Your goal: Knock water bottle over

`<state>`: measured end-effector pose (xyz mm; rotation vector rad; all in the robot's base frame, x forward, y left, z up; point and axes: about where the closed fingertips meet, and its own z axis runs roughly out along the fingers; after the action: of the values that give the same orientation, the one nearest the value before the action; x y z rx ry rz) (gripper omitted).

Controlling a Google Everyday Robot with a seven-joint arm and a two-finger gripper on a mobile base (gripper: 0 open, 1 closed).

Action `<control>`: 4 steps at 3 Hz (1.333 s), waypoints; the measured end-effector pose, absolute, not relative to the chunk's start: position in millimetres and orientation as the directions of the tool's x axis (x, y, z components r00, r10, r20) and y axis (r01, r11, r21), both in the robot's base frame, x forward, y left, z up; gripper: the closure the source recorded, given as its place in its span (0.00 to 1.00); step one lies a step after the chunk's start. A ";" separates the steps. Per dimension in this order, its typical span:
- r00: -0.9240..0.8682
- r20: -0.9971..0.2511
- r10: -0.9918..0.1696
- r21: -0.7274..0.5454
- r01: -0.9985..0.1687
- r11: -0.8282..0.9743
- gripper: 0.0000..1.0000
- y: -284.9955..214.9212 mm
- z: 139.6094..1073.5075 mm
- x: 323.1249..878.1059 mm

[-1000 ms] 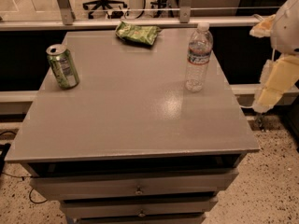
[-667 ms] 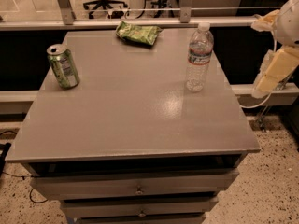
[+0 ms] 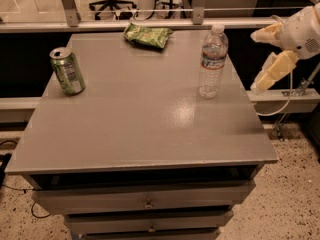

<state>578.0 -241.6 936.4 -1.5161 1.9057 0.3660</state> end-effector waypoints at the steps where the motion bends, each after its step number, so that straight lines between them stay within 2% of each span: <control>1: -0.045 -0.781 -0.623 -0.084 -0.981 0.176 0.00 -189.6 915.4 595.2; 2: -0.025 -0.841 -0.541 -0.044 -0.993 0.114 0.00 -160.9 908.5 601.1; 3: 0.006 -0.884 -0.468 -0.047 -0.996 0.077 0.15 -143.2 906.6 607.3; 4: 0.048 -0.895 -0.444 -0.075 -0.996 0.043 0.40 -129.5 911.2 609.2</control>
Offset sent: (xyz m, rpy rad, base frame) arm 0.0264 0.1060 -0.0317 0.4210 0.1083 0.2933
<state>609.2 -129.5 911.2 -1.5180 1.5135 0.8646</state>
